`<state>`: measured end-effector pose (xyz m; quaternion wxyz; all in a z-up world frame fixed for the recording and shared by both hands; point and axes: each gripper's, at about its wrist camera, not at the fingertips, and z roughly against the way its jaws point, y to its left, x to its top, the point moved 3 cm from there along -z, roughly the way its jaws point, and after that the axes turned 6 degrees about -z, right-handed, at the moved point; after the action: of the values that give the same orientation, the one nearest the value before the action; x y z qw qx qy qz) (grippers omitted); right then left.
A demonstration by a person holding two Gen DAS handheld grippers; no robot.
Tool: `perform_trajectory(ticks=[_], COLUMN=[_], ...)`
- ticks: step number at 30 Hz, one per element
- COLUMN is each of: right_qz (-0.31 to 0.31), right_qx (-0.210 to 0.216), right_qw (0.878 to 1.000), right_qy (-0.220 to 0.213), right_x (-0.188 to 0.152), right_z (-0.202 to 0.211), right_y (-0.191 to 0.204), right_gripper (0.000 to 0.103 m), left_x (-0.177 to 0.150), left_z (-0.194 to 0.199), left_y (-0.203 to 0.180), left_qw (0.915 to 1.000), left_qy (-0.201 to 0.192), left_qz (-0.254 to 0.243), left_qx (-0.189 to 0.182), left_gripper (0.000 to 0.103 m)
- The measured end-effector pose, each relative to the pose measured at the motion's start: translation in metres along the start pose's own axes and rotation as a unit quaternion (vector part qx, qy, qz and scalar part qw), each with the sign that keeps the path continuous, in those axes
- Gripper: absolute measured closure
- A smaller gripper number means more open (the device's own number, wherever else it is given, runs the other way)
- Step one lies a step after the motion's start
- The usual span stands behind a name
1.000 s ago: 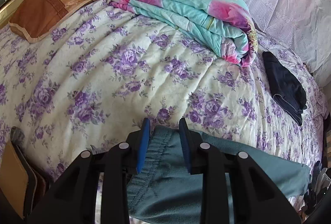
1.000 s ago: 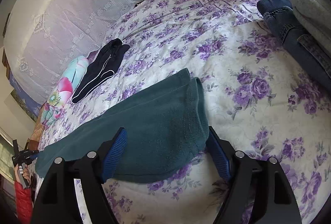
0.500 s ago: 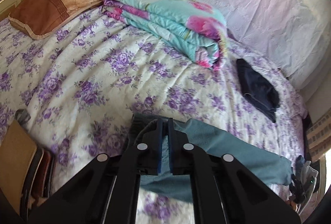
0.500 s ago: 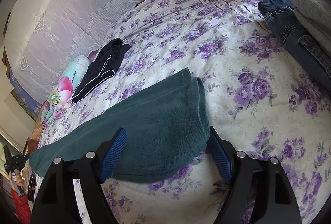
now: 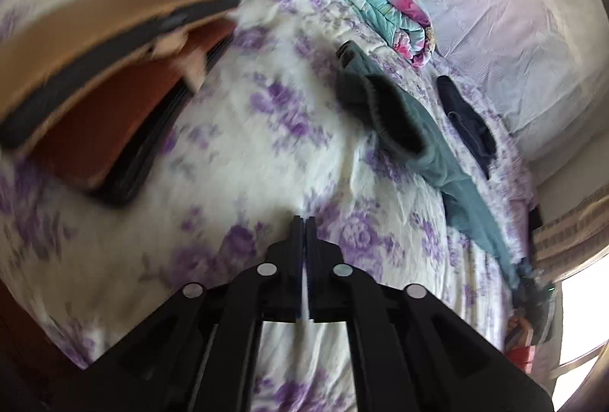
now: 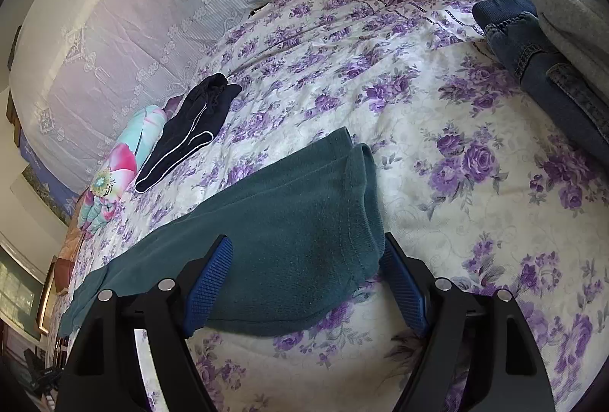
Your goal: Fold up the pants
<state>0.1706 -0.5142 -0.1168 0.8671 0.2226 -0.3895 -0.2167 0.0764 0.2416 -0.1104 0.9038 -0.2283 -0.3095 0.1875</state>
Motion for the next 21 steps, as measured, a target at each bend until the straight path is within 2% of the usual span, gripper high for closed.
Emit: perform_trajectory(ticks=[1,3,4,5,6,7,8,11,13,14,15,17,19,21], right_qz=[0.000,0.000,-0.001,-0.003,-0.005,-0.007,-0.009,-0.012,-0.012,-0.012,-0.013,-0.016,-0.019,-0.023], right_qx=[0.000,0.000,0.002,0.003,0.006,0.009,0.011,0.015,0.015,0.015,0.017,0.021,0.023,0.022], right_qw=[1.000,1.000,1.000,1.000,1.000,1.000,1.000,1.000,1.000,1.000,1.000,1.000,0.999,0.999], right_qy=[0.000,-0.001,-0.001,-0.001,-0.002,-0.003,-0.004,-0.005,-0.005,-0.006,-0.007,-0.008,-0.011,-0.022], right_x=[0.000,0.000,0.000,0.000,0.000,0.001,0.000,0.000,0.000,0.000,0.000,0.000,0.000,0.001], right_z=[0.000,0.000,0.000,0.000,0.001,0.002,0.002,0.003,0.003,0.003,0.003,0.005,0.006,0.012], right_y=[0.000,0.000,0.000,-0.001,-0.002,-0.003,-0.003,-0.004,-0.005,-0.005,-0.005,-0.006,-0.005,-0.005], right_gripper=[0.023,0.023,0.023,0.023,0.023,0.023,0.023,0.023,0.023,0.023,0.023,0.023,0.024,0.024], left_x=[0.000,0.006,0.010,0.014,0.018,0.022,0.025,0.032,0.033,0.034,0.034,0.037,0.041,0.042], left_z=[0.004,0.012,0.013,0.012,0.010,0.004,-0.001,-0.028,-0.039,-0.049,-0.055,-0.067,-0.072,-0.068], left_y=[-0.003,-0.026,-0.037,-0.050,-0.060,-0.071,-0.078,-0.100,-0.101,-0.101,-0.099,-0.095,-0.085,-0.075], left_qw=[1.0000,0.9996,0.9993,0.9990,0.9988,0.9984,0.9981,0.9989,0.9994,0.9994,0.9994,0.9991,0.9980,0.9966], left_qy=[-0.005,-0.020,-0.025,-0.029,-0.032,-0.041,-0.046,-0.041,-0.032,-0.025,-0.020,-0.013,-0.008,-0.015], left_qz=[0.003,-0.021,-0.026,-0.026,-0.019,-0.005,0.000,0.007,0.015,0.024,0.029,0.040,0.056,0.066], left_qx=[-0.003,-0.007,-0.011,-0.022,-0.031,-0.039,-0.040,-0.022,-0.008,-0.006,-0.004,-0.005,-0.029,-0.048], left_gripper=[0.103,0.103,0.091,0.063,0.047,0.034,0.034,0.034,0.034,0.039,0.045,0.081,0.102,0.102])
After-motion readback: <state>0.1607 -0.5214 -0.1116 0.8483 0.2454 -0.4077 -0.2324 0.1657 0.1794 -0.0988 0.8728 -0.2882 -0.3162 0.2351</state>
